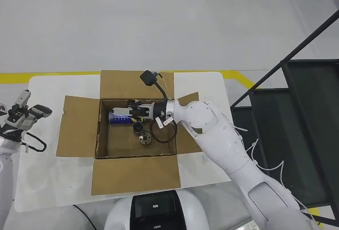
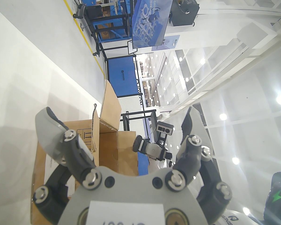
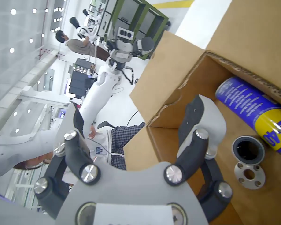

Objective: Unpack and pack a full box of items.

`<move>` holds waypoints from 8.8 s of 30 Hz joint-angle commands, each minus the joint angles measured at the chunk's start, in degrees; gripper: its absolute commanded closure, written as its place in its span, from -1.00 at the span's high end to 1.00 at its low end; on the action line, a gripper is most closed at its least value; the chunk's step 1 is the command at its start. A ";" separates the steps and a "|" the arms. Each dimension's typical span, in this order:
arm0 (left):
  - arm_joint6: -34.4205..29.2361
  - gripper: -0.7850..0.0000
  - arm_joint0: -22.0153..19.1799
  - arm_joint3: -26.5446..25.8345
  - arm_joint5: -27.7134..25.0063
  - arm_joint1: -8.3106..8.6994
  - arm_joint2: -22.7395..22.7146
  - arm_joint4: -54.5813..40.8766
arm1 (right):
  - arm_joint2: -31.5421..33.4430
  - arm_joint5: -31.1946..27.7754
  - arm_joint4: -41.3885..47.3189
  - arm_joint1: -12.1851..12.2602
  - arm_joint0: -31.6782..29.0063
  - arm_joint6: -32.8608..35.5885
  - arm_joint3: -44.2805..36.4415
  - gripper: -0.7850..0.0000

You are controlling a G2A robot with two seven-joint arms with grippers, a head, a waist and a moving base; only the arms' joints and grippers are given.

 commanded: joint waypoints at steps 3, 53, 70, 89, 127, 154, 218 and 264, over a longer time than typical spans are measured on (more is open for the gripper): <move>0.00 1.00 0.00 0.00 0.00 0.00 0.00 0.00 | 5.55 -0.13 5.72 1.58 -5.20 5.49 -6.14 1.00; -24.08 1.00 -13.41 4.44 2.86 -2.96 17.45 -9.58 | 23.14 -2.24 10.03 8.40 -29.06 7.09 -17.75 1.00; -17.80 1.00 -16.78 9.39 0.21 -5.09 25.64 -4.10 | 11.09 5.31 -4.65 8.29 -20.68 3.89 -10.84 1.00; -17.70 1.00 -9.99 2.82 3.69 -2.55 10.53 -15.03 | 28.21 9.36 -2.54 12.53 -34.25 16.41 -28.33 1.00; -4.58 1.00 -3.88 -0.24 2.59 -1.66 2.49 -8.62 | 11.19 -6.97 20.26 12.09 -29.68 9.63 -15.75 1.00; -15.63 1.00 -11.80 7.73 0.58 -2.03 8.93 -3.84 | 6.61 1.46 3.05 12.44 -23.06 0.91 -14.68 1.00; -41.65 1.00 -27.01 17.74 4.25 -4.20 27.46 -6.00 | 8.09 7.46 -2.38 14.85 -26.78 -7.65 -19.07 1.00; -39.67 1.00 -29.55 16.75 2.27 0.32 35.35 -0.78 | 15.26 4.24 4.60 16.89 -40.72 -8.94 -18.45 1.00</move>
